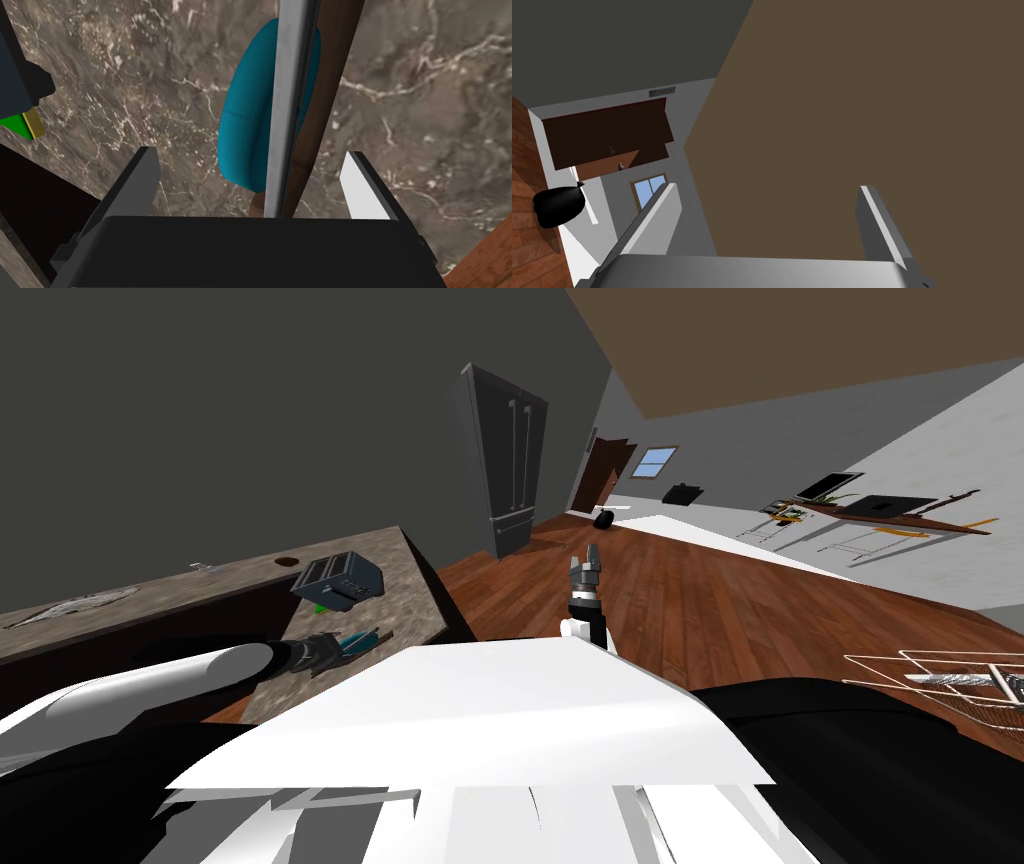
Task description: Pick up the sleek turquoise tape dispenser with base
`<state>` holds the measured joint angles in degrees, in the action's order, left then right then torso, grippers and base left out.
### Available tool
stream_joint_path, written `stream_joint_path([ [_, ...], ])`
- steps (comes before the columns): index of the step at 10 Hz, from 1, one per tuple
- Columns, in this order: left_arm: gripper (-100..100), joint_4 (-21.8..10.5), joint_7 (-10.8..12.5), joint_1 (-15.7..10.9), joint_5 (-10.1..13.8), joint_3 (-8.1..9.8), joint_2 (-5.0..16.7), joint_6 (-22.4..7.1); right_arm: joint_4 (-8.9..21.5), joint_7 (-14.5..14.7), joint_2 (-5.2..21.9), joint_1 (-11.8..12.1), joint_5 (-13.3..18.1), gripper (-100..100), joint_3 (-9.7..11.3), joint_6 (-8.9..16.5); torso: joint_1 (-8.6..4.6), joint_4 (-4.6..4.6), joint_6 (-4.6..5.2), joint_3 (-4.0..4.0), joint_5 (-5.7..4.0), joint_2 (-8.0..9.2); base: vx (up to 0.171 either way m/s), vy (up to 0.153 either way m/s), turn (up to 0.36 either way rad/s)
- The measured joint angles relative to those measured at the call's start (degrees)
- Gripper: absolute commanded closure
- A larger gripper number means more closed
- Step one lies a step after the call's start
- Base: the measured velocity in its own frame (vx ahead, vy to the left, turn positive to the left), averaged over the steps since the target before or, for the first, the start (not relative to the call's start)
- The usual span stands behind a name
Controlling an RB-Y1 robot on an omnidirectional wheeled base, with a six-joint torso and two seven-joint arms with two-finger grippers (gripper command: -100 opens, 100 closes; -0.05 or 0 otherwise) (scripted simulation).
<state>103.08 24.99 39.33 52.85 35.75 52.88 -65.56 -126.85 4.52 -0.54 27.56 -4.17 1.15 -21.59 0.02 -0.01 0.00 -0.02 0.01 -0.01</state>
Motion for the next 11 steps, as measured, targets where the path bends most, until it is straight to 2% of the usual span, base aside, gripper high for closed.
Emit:
stream_joint_path([
  [1, -100, -1.44, -0.6, -0.81, -0.72, -0.95, -0.61, 0.96, 0.0, 0.0, 0.0, 0.0, 0.0, 0, 0.0, 0.0, 0.05, 0.0, 0.0, 0.0, 0.02, 0.0, 0.006, 0.011, -0.011],
  [2, 100, -1.61, -0.73, -0.9, -0.81, -1.08, -0.67, 1.19, 0.0, 0.0, 0.0, 0.0, 0.0, 0, 0.0, 0.0, 0.02, 0.01, -0.01, 0.02, 0.0, 0.03, 0.0, 0.0, 0.0],
  [6, 100, -1.61, -0.68, -0.88, -0.79, -1.07, -0.68, 1.13, 0.0, 0.0, 0.0, 0.0, 0.0, 0, 0.0, 0.0, -0.04, 0.02, 0.0, 0.04, -0.02, 0.07, 0.0, 0.0, 0.0],
  [7, 0, -1.61, -0.69, -0.88, -0.79, -1.07, -0.68, 1.14, 0.0, 0.0, 0.0, 0.0, 0.0, 0, 0.0, 0.0, -0.04, 0.02, 0.0, 0.04, -0.02, 0.07, 0.0, 0.0, 0.0],
  [8, 100, -1.61, -0.69, -0.88, -0.79, -1.07, -0.68, 1.14, 0.0, 0.0, 0.0, 0.0, 0.0, 0, 0.0, 0.0, -0.05, 0.02, 0.0, 0.04, -0.03, 0.07, -0.007, -0.006, 0.039],
  [10, 100, 0.05, -0.15, 0.07, 0.02, -0.07, 0.04, 0.27, 0.0, 0.0, 0.0, 0.0, 0.0, 0, 0.0, 0.0, -0.15, 0.04, -0.03, 0.08, -0.08, 0.13, -0.007, -0.012, 0.034],
  [11, 0, 0.14, -0.1, 0.12, 0.09, 0.02, 0.1, 0.13, 0.0, 0.0, 0.0, 0.0, 0.0, 0, 0.0, 0.0, -0.12, 0.03, -0.01, 0.07, -0.06, 0.11, 0.0, 0.0, 0.0],
])
